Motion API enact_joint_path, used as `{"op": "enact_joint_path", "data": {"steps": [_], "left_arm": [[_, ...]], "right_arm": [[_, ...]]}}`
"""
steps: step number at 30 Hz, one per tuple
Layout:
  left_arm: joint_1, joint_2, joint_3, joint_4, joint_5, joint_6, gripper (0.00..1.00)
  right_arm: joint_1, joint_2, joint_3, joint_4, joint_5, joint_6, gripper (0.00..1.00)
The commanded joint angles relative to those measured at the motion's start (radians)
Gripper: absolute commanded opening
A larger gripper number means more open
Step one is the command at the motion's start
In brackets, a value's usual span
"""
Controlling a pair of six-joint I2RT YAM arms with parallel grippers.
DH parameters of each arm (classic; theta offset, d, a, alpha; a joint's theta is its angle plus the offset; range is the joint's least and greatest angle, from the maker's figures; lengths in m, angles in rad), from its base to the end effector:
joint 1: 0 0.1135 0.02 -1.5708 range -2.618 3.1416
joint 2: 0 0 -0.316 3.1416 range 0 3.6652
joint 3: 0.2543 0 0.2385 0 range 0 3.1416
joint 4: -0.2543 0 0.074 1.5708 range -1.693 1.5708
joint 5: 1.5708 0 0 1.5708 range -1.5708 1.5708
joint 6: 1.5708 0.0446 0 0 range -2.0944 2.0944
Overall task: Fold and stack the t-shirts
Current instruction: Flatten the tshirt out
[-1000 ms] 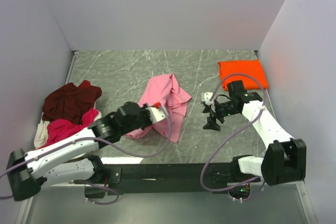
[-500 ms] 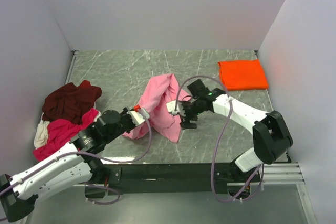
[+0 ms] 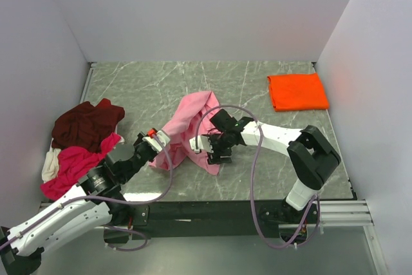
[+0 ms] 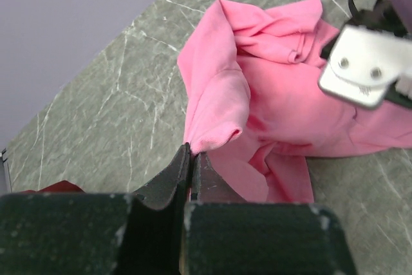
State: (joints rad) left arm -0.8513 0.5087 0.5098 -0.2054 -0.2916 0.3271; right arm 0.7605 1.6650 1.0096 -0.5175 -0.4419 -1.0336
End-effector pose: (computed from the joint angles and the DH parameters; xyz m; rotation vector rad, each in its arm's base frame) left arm 0.0683 -0.0585 0.3040 0.8010 1.5760 -0.1213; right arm 0.2140 0.2300 0.2296 -2.1417 1.5566 0.5160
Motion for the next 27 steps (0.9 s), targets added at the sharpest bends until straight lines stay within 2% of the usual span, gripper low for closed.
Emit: {"op": "enact_joint_path", "data": {"steps": [1,6,8,12,15,16,18,23,25,26,27], "left_arm": [[0.008,-0.016,0.001,0.061,-0.044,-0.026,0.00],[0.030,-0.019,0.007,0.078,-0.061,-0.042,0.00],[0.041,-0.018,0.021,0.083,-0.066,-0.052,0.00],[0.073,-0.009,0.053,0.107,-0.081,-0.086,0.00],[0.093,0.002,0.085,0.138,-0.103,-0.134,0.00],[0.100,0.007,0.105,0.147,-0.110,-0.149,0.00],[0.116,0.028,0.127,0.165,-0.139,-0.206,0.00],[0.182,0.097,0.216,0.140,-0.086,-0.319,0.01],[0.201,0.117,0.236,0.126,-0.054,-0.356,0.00],[0.207,0.120,0.237,0.124,-0.041,-0.367,0.00],[0.218,0.119,0.234,0.126,-0.020,-0.372,0.00]], "right_arm": [[0.033,0.018,0.017,-0.015,0.067,0.004,0.72],[0.083,0.042,0.000,-0.030,0.115,0.004,0.66],[0.094,0.056,0.000,-0.030,0.127,0.013,0.61],[0.103,0.076,0.009,-0.052,0.150,0.017,0.45],[0.111,0.068,-0.002,-0.067,0.155,0.007,0.23],[0.114,0.061,-0.018,-0.085,0.152,0.001,0.12],[0.117,0.024,-0.049,-0.105,0.140,-0.034,0.07],[0.137,-0.129,-0.189,-0.205,0.071,-0.117,0.04],[0.138,-0.183,-0.235,-0.228,0.052,-0.111,0.06],[0.137,-0.236,-0.243,-0.225,0.037,-0.077,0.11],[0.125,-0.269,-0.247,-0.219,0.038,-0.053,0.28]]}}
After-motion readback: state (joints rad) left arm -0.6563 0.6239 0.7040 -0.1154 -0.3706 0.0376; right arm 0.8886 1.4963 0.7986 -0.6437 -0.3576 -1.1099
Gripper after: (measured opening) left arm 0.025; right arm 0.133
